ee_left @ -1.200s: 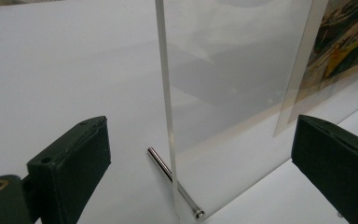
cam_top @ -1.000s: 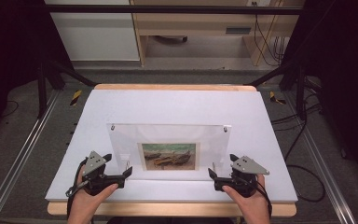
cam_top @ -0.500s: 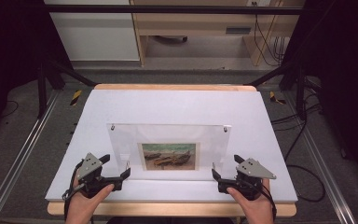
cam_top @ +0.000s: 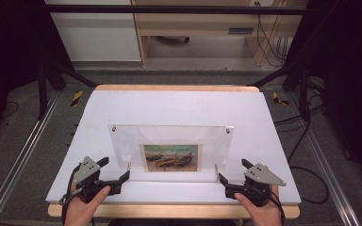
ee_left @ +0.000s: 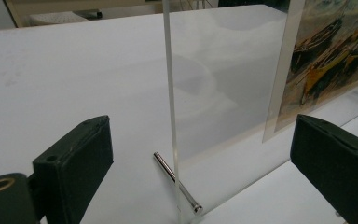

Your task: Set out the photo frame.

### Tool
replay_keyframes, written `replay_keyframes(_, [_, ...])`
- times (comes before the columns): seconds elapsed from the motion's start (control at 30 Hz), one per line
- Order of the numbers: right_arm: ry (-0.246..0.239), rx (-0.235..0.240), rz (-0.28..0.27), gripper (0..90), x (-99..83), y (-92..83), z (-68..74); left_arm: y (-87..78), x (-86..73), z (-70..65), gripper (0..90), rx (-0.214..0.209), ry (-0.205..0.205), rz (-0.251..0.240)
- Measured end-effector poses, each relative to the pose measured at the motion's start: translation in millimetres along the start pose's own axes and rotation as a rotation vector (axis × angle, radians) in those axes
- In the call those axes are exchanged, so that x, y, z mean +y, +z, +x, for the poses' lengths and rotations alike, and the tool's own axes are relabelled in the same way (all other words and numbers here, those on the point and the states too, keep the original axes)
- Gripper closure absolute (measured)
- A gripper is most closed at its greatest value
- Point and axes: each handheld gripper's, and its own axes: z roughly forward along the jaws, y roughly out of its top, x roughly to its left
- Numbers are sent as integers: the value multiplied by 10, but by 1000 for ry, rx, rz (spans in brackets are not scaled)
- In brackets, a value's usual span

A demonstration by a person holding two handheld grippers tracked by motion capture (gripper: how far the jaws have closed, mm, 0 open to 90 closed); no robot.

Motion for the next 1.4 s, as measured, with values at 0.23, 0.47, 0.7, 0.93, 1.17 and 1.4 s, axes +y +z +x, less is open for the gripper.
replay_keyframes(0.23, [18, -15, -1, 78, -34, -60, -54, -47, -4, 36, 52, -2, -3, -10])
replay_keyframes(0.47, [41, -38, -4, 77, -77, -144, -141, -103, -9, 103, 51, 12, 4, -13])
replay_keyframes(0.7, [62, -63, -1, 77, -118, -222, -231, -160, -20, 168, 54, 30, 12, -7])
replay_keyframes(0.93, [77, -91, 3, 77, -158, -294, -321, -219, -34, 252, 61, 74, 32, 9])
replay_keyframes(1.17, [92, -139, 20, 86, -192, -294, -421, -186, -41, 404, 61, 135, 25, 25])
replay_keyframes(1.4, [115, -207, 70, 119, -227, -177, -548, -8, -2, 563, 65, 204, 43, 39])
